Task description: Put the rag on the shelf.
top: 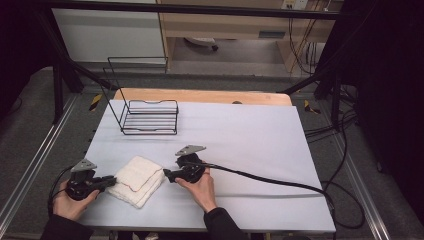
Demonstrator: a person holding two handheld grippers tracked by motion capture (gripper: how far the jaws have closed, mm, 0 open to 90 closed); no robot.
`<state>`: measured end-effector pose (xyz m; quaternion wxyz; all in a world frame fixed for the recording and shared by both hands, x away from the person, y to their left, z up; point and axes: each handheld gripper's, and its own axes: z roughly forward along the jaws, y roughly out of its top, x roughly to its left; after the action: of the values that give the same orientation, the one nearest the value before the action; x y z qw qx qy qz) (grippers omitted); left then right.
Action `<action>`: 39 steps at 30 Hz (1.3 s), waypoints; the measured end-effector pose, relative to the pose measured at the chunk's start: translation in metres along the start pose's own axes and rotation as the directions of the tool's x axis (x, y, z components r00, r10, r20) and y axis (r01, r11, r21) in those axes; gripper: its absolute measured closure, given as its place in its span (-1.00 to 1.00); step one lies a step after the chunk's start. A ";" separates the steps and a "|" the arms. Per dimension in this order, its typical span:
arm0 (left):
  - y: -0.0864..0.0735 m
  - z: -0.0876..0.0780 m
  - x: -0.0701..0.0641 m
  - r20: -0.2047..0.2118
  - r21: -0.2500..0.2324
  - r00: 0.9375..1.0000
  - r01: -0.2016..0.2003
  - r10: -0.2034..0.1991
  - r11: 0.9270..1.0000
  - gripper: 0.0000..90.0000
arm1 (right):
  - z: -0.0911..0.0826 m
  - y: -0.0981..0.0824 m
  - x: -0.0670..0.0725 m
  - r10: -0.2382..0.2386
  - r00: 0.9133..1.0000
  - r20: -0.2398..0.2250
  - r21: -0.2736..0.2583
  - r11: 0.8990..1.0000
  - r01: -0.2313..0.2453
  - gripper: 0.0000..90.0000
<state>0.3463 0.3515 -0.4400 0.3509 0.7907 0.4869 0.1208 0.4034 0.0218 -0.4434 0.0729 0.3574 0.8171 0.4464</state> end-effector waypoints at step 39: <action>0.025 -0.002 -0.012 -0.045 -0.059 0.999 0.012 -0.014 0.998 0.01 | 0.028 0.023 0.005 -0.037 0.999 0.004 0.025 0.999 0.037 0.41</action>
<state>0.3563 0.3349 -0.4199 0.3635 0.7740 0.4961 0.1505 0.4236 0.0523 -0.4410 0.0785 0.3439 0.8291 0.4337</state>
